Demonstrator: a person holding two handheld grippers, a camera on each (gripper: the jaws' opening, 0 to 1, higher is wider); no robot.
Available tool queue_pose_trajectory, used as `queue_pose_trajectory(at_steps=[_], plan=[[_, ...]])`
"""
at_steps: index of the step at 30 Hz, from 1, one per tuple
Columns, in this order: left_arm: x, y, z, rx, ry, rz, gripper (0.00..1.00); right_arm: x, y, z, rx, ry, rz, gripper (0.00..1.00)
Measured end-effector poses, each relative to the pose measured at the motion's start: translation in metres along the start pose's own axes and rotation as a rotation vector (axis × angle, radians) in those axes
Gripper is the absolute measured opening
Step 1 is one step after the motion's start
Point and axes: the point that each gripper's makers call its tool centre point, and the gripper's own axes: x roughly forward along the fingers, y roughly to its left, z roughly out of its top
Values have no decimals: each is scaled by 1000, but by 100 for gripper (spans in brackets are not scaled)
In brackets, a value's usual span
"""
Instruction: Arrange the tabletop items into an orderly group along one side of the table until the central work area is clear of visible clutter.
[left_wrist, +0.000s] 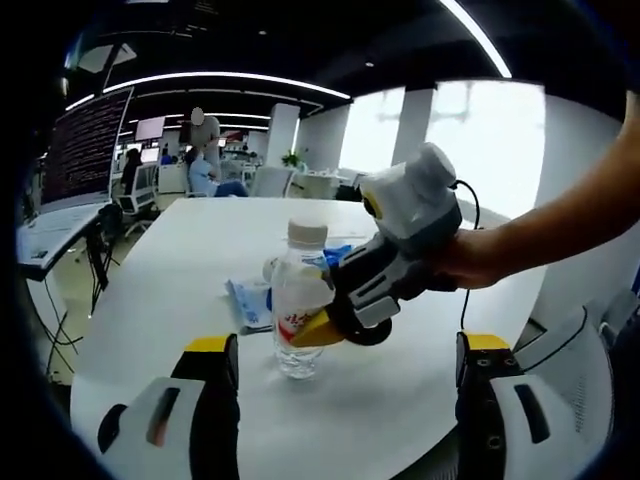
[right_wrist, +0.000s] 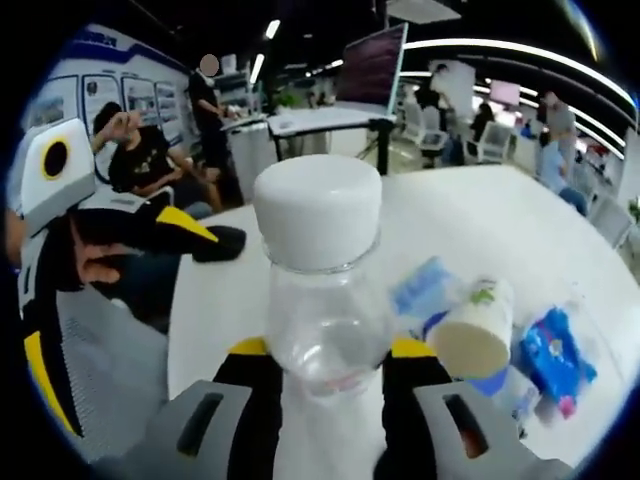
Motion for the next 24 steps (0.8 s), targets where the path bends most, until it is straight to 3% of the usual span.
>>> queue_pose_trajectory(at_steps=[15,24], plan=[[0,0,3,-12,-16,-10,94,-9,-6,22,-56,-7,-19,35],[-1,1,4,-11,-27,-7,96,-22,-19,54,-100,-34,-41,35]])
